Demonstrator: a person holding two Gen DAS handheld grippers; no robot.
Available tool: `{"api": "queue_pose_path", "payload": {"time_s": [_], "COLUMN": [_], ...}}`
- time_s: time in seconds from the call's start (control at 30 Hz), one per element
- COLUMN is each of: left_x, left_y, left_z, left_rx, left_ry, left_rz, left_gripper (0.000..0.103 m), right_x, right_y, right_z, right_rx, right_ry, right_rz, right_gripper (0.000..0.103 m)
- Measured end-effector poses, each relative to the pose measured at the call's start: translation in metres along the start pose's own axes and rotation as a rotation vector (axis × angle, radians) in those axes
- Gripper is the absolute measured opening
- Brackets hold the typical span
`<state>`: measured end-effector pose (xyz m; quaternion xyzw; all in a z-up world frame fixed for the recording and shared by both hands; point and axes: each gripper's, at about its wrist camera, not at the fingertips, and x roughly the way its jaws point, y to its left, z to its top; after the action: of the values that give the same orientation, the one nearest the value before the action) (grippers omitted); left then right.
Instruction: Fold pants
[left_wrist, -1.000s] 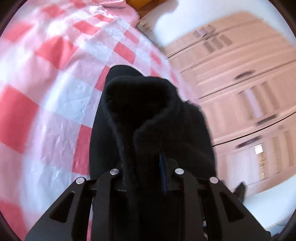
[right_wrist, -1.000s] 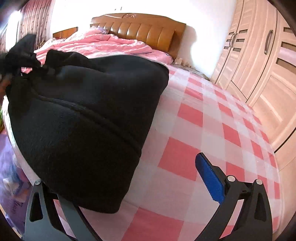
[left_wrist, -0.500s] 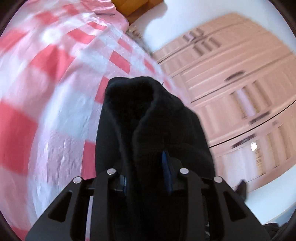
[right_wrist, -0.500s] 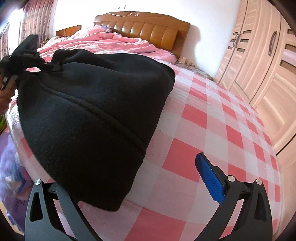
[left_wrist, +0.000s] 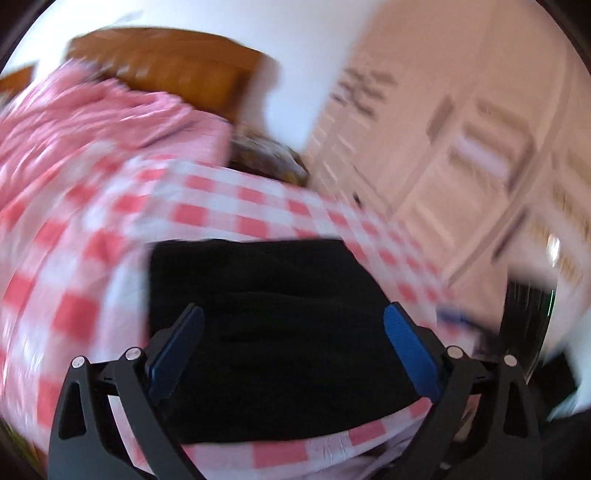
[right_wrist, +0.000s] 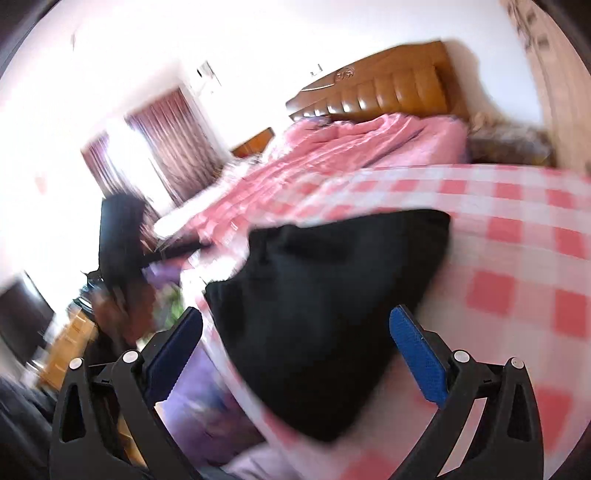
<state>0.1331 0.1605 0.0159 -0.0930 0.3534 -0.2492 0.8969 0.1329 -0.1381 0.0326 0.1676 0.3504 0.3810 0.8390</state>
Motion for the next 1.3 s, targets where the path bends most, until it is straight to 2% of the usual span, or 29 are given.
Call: {"api": "queue_pose_path", "payload": {"time_s": [0.07,0.13,0.2,0.27,0.3,0.33,0.37,0.43,0.5,0.53,0.63,0.67,0.73,0.8,0.87,0.93,1.0,1.03,1.07,1.1,1.17,1.23,1.3], "left_x": [0.023,0.051,0.057,0.051,0.045,0.041,0.039,0.035,0.030,0.030,0.029,0.031,0.032,0.031,0.034,0.032,0.032,0.032,0.032,0.032,0.032,0.033,0.034], "left_y": [-0.009,0.000,0.019,0.029,0.037,0.043,0.046,0.055,0.063,0.065,0.062,0.060,0.057,0.056,0.056,0.056,0.058,0.058,0.057,0.057,0.057,0.057,0.057], "left_z": [0.001,-0.013,-0.036,-0.051,-0.055,-0.055,-0.055,-0.056,-0.059,-0.061,-0.060,-0.058,-0.058,-0.057,-0.055,-0.056,-0.057,-0.057,-0.057,-0.057,-0.057,-0.057,-0.056], "left_rx": [0.019,-0.013,-0.040,-0.017,-0.057,-0.091,-0.112,-0.147,-0.187,-0.191,-0.195,-0.188,-0.175,-0.173,-0.167,-0.168,-0.173,-0.172,-0.169,-0.167,-0.165,-0.165,-0.163], "left_ry": [0.049,0.129,0.163,0.114,0.098,0.092,0.093,0.080,0.056,0.051,0.041,0.040,0.036,0.035,0.037,0.035,0.027,0.024,0.022,0.021,0.022,0.025,0.023], "left_rz": [0.014,0.057,0.091,0.081,0.052,0.045,0.049,0.030,-0.006,-0.012,0.001,0.013,0.037,0.043,0.051,0.048,0.042,0.042,0.044,0.046,0.051,0.058,0.068], "left_gripper": [0.098,0.097,0.088,0.081,0.080,0.073,0.064,0.061,0.056,0.053,0.052,0.052,0.052,0.052,0.052,0.052,0.052,0.052,0.052,0.052,0.052,0.052,0.052], "right_x": [0.026,0.053,0.087,0.122,0.135,0.144,0.145,0.133,0.123,0.126,0.153,0.171,0.203,0.212,0.209,0.208,0.208,0.217,0.225,0.240,0.278,0.283,0.274], "right_y": [-0.028,-0.049,-0.066,-0.086,-0.095,-0.103,-0.107,-0.104,-0.087,-0.073,-0.038,-0.027,-0.024,-0.029,-0.027,-0.012,0.017,0.028,0.032,0.034,0.019,0.008,0.005], "right_z": [0.024,0.041,0.054,0.065,0.068,0.071,0.077,0.087,0.091,0.091,0.080,0.073,0.072,0.085,0.104,0.110,0.103,0.095,0.092,0.086,0.074,0.081,0.091], "right_rx": [0.087,0.145,0.183,0.188,0.195,0.210,0.236,0.282,0.288,0.275,0.205,0.165,0.092,0.126,0.161,0.160,0.116,0.103,0.099,0.094,0.128,0.206,0.276], "right_ry": [0.034,0.083,0.136,0.196,0.221,0.229,0.201,0.124,0.081,0.107,0.282,0.374,0.453,0.426,0.368,0.357,0.398,0.439,0.473,0.520,0.586,0.559,0.546], "right_rz": [0.007,0.058,0.108,0.066,0.016,-0.046,-0.058,-0.057,0.030,0.111,0.220,0.217,0.059,0.028,-0.067,0.013,0.193,0.253,0.271,0.252,0.159,0.199,0.197], "right_gripper": [0.099,0.099,0.099,0.099,0.097,0.096,0.093,0.095,0.097,0.097,0.099,0.099,0.099,0.098,0.098,0.099,0.099,0.099,0.099,0.099,0.099,0.099,0.099]}}
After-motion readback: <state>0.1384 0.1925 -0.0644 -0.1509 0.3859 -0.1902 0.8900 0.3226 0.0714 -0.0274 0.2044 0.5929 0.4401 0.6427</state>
